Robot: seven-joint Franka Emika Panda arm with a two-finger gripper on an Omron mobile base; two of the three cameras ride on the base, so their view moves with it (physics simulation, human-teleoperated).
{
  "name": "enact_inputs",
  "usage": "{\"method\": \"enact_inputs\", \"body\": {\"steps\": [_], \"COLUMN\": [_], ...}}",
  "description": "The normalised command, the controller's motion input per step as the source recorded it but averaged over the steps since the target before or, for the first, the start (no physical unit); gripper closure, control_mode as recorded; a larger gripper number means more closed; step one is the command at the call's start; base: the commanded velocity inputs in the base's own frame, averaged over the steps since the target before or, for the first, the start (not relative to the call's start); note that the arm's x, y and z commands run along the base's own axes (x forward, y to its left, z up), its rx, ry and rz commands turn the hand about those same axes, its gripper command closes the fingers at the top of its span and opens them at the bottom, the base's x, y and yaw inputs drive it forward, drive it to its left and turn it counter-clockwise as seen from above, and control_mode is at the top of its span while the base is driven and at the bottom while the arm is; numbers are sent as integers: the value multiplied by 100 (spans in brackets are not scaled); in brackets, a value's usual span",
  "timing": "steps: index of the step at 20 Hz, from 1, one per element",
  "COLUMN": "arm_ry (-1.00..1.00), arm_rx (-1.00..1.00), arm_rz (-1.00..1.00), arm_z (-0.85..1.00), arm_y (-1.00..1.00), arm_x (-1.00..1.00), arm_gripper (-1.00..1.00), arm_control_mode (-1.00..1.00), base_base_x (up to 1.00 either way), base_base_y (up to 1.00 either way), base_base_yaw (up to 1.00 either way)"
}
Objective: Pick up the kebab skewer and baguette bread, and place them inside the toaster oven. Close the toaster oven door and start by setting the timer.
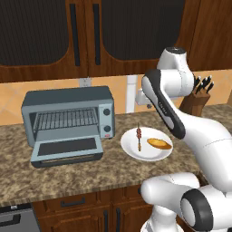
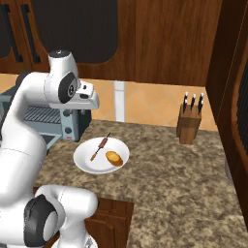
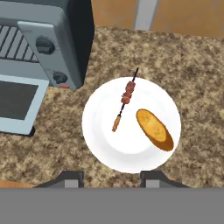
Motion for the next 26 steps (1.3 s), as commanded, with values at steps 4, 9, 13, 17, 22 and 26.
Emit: {"method": "enact_inputs", "body": {"steps": [4, 9, 13, 17, 22, 26], "arm_ry": [1, -2, -9, -27, -38, -31], "arm_rx": [1, 0, -1, 2, 8, 12], "arm_rz": [0, -6, 0, 0, 0, 0], "arm_z": [-3, -4, 0, 0, -5, -20], "arm_y": [2, 85, 100, 87, 13, 15], "arm_x": [-12, -95, -70, -28, -5, -11], "arm_gripper": [-100, -100, -100, -100, -100, -100], "arm_control_mode": [-100, -100, -100, -100, -100, -100], "base_base_x": [0, 0, 0, 0, 0, 0], "base_base_y": [0, 0, 0, 0, 0, 0], "base_base_yaw": [0, 0, 0, 0, 0, 0]}}
